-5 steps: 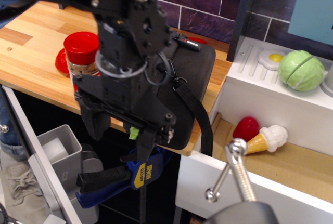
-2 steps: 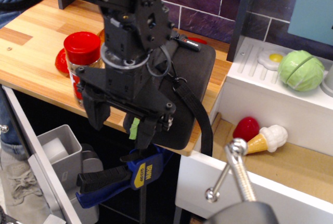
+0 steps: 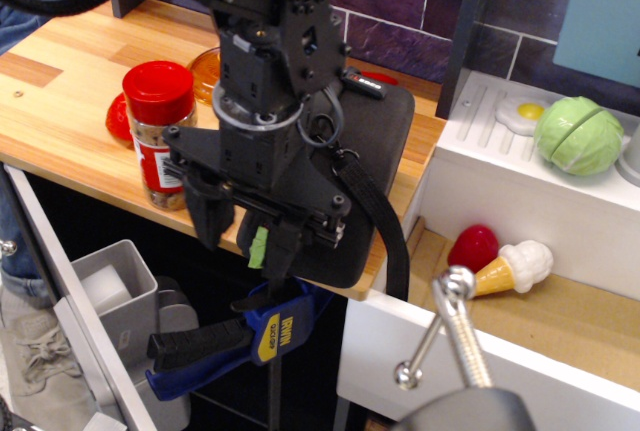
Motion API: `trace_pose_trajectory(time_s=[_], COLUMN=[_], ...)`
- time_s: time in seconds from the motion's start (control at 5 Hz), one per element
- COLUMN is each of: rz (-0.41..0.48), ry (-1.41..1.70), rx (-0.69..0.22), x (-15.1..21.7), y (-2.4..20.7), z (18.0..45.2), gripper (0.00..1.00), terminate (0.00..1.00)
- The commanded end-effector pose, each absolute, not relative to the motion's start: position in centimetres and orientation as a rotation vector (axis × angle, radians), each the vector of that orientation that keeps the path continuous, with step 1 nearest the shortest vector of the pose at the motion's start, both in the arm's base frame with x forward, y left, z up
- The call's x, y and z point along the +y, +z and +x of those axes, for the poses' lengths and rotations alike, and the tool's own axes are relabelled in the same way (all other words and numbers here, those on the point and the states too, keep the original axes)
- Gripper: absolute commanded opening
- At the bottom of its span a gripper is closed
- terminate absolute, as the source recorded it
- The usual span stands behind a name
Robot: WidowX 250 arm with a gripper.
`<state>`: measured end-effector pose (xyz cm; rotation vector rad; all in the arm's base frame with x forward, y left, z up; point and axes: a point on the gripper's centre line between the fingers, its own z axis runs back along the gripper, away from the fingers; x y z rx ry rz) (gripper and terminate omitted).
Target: Unzip zipper bag
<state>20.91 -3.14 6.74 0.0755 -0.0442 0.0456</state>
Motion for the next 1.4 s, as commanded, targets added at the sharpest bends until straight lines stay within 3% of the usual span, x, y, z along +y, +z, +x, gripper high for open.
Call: trace_pose_trajectory(time_s=[0.0,0.2,1.0,1.2], rz=[0.087,0.097,-0.188,-0.182], ry=[0.034,0.019,0.215,0.218], rx=[-0.124,-0.121,-0.165,-0.136], x=[-3.0,-2.8,-2.1,-2.0], y=[7.6,7.6,18.0,18.9], z=[21.6,22.5,26.9,27.2], gripper=[0.0,0.0,0.0,0.0], terminate=[0.0,0.0,0.0,1.0])
